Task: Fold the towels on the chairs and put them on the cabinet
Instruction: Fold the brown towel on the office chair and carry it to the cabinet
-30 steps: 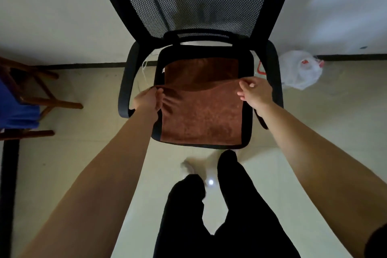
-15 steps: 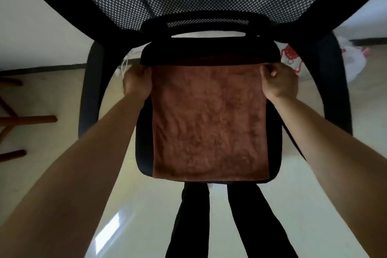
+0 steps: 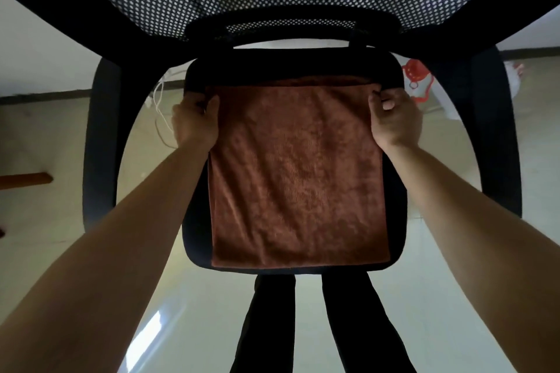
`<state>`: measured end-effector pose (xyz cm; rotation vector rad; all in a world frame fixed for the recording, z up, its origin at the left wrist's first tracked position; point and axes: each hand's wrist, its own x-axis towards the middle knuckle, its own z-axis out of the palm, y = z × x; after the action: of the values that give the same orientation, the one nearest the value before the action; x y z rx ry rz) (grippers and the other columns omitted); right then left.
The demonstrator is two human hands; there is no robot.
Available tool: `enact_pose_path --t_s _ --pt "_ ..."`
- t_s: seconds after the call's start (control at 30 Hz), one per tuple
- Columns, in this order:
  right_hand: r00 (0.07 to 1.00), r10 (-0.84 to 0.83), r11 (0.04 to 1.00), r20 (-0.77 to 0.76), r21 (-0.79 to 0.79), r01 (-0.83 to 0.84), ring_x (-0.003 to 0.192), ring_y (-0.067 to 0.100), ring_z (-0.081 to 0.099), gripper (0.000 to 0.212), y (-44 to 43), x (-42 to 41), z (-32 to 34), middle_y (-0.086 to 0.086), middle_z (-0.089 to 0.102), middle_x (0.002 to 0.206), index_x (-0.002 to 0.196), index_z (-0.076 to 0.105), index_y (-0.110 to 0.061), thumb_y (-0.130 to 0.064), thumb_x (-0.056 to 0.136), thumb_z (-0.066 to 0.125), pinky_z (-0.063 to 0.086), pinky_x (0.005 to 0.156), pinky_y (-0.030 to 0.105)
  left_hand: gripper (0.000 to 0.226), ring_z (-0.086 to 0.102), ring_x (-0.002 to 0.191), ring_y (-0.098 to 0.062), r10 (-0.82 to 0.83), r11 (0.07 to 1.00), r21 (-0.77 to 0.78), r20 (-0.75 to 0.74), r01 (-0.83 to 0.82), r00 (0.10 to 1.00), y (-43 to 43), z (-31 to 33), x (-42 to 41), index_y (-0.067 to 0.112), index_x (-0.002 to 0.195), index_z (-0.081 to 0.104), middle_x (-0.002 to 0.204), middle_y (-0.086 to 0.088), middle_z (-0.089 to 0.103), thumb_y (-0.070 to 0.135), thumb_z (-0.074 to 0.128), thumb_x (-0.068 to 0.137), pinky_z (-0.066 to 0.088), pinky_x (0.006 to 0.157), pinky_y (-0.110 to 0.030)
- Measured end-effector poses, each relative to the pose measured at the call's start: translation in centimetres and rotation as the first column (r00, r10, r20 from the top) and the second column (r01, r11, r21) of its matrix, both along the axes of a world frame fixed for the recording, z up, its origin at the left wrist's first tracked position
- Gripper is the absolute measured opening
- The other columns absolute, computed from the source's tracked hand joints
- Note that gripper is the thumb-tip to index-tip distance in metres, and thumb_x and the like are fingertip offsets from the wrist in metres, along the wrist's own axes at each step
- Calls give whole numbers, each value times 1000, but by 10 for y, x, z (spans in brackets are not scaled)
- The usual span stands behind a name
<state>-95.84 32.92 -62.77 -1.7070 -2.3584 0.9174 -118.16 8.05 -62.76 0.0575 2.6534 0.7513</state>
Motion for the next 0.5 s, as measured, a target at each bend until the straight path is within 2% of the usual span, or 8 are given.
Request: enact_pose_path --t_s 0.07,0.13,0.17,0.23,0.33,0.4,0.5 --pt "999 -14 999 -45 38 15 90 19 68 30 -2 1 -2 3 73 97 104 68 -14 -41 99 55 38 69 21 32 65 88 -20 56 996 77 -57 -51 997 3 1 0 10 106 70 92 -5 69 37 60 93 50 75 -30" --pt "994 -49 996 -93 75 56 82 14 65 29 -2 -2 -2 2 73 94 103 68 -14 -40 99 55 38 66 21 27 57 84 -13 118 985 140 -128 -100 985 7 5 4 7 106 71 86 4 55 29 60 95 47 76 -24" --pt "992 -57 994 -113 89 67 80 14 64 29 -2 -5 -2 2 72 93 104 68 -15 -40 99 54 37 65 21 27 53 84 -10 147 981 147 -164 -124 975 8 7 6 7 107 71 86 6 50 28 59 96 42 73 -17" --pt "991 -51 993 -128 100 64 83 16 67 29 2 -13 -3 1 73 93 105 68 -16 -40 99 54 38 64 21 27 56 84 -9 209 970 162 -165 -183 964 7 3 3 13 106 72 86 7 54 33 58 95 38 67 -7" --pt "1000 5 997 -22 82 -3 92 20 69 39 9 -23 -5 1 74 99 111 66 -16 -50 97 54 39 69 22 37 67 86 -20 272 956 146 -101 -256 957 -1 -7 -9 21 103 71 75 7 62 51 57 87 50 76 -24" --pt "999 15 999 53 45 -17 98 24 68 53 5 -25 -5 4 72 105 117 61 -15 -62 92 54 40 72 25 47 64 80 -17 284 957 74 -15 -282 959 -8 -11 -8 21 102 61 74 12 56 64 55 85 50 72 -29" --pt "991 -9 1000 133 23 6 105 30 65 62 -16 -7 -4 6 66 116 124 54 -17 -69 89 50 41 76 30 57 58 76 -15 236 971 -42 49 -234 971 -21 -5 24 14 103 48 87 3 58 70 44 89 43 65 -31"
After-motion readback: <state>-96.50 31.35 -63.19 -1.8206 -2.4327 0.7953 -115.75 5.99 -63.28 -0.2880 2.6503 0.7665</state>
